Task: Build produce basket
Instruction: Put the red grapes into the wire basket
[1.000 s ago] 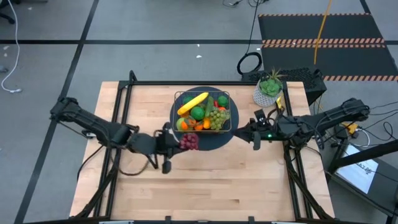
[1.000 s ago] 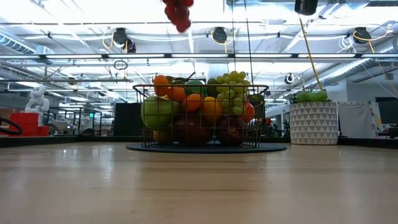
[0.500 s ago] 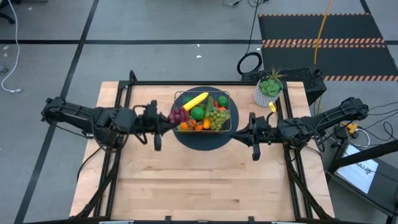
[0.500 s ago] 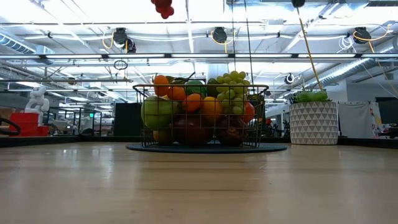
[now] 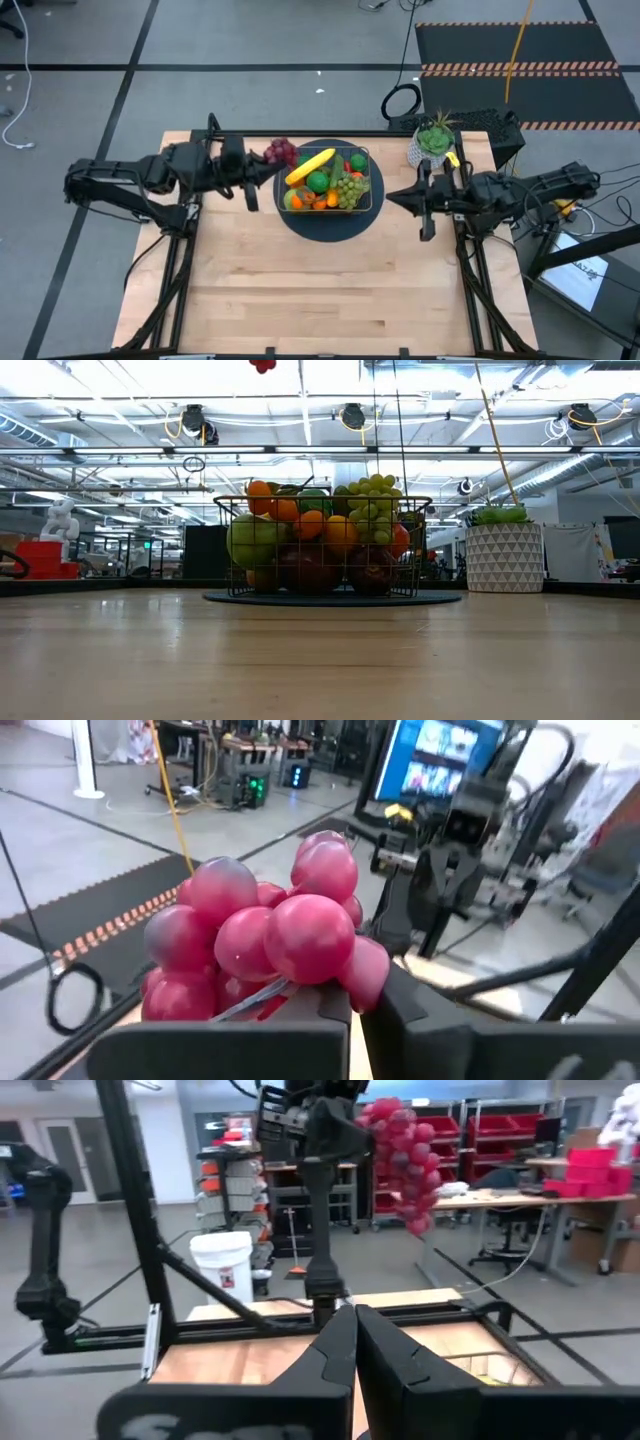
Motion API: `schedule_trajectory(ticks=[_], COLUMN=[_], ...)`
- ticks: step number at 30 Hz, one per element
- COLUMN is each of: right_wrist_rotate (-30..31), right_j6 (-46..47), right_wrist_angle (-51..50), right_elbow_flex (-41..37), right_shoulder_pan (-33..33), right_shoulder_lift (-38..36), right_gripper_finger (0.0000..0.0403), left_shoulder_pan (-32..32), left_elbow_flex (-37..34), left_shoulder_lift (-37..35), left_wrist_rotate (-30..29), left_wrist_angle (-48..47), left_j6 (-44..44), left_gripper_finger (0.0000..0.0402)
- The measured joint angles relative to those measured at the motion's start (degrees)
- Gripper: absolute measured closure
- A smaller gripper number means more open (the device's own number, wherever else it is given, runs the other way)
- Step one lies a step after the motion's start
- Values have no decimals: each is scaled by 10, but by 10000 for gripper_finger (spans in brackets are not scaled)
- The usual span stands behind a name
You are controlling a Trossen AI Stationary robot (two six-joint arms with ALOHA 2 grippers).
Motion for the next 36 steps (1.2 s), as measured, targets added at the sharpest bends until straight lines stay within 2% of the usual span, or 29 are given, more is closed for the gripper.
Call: schedule_trajectory(ticks=[7,12,17,22,25,30,36], right_wrist_rotate=[-13,-48,-49,-49,-48,-48,-48], right_j6=[-8,-17,-32,-38,-38,-38,-38], right_wrist_angle=[-28,-27,-32,-42,-56,-56,-56], right_elbow_flex=[0,0,0,0,0,0,0], right_shoulder_pan=[-33,-45,-45,-45,-45,-45,-45], right_shoulder_lift=[-28,-31,-32,-32,-31,-32,-31], right_gripper_finger=[403,403,403,403,403,403,403], left_shoulder_pan=[23,50,81,116,128,137,125], left_elbow_flex=[45,67,84,84,84,84,84], left_shoulder_lift=[0,0,-1,1,0,0,0], left_wrist_rotate=[5,-10,-36,-41,-33,23,111], left_wrist_angle=[-2,10,14,10,11,12,9], left_j6=[-87,-222,-347,-424,-417,-356,-159], left_gripper_finger=[389,394,392,391,386,396,392])
